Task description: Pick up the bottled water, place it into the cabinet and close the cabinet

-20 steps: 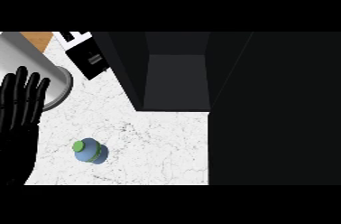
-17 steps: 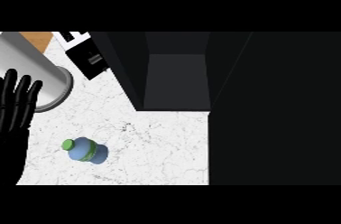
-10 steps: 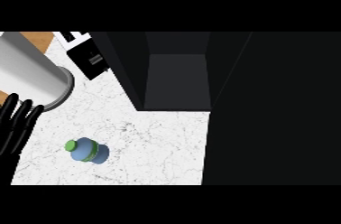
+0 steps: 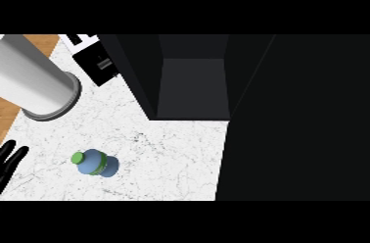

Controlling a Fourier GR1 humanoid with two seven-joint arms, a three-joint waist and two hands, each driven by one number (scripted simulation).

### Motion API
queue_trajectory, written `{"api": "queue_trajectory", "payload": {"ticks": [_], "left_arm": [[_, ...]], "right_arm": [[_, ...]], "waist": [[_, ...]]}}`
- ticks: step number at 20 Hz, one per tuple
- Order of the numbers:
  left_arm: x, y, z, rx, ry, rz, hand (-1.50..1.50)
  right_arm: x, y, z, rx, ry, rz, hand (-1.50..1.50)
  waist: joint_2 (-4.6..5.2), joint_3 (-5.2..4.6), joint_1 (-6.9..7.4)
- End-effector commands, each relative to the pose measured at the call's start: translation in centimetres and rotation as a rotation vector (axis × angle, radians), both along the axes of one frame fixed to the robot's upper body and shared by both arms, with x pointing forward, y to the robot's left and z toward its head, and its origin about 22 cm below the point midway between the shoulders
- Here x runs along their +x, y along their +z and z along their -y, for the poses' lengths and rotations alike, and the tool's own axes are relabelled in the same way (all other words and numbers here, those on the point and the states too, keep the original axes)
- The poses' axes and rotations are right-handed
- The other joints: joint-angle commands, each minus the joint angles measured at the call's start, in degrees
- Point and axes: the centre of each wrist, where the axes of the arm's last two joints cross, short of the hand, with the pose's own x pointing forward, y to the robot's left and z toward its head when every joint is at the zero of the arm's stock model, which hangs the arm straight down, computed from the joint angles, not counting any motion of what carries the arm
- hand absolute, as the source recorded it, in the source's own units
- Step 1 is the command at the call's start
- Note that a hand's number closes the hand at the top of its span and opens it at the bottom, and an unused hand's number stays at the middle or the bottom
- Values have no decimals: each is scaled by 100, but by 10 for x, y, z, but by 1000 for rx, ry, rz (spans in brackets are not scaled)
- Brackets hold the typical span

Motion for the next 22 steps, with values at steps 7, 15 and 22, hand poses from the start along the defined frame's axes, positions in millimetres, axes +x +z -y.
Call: {"api": "queue_trajectory", "payload": {"ticks": [7, 15, 22], "left_arm": [[-22, 10, -7, -17, -12, -14, -150], [-13, 5, -6, 73, -3, -73, -150], [26, -34, -5, 74, 35, -117, -150]], "right_arm": [[-13, 20, -19, 24, -5, -31, -150], [-29, 29, -17, 19, -10, 3, -150], [-19, 23, -33, 15, 18, -6, -150]], "waist": [[6, -1, -1], [7, 2, -47], [15, 0, -70]]}}
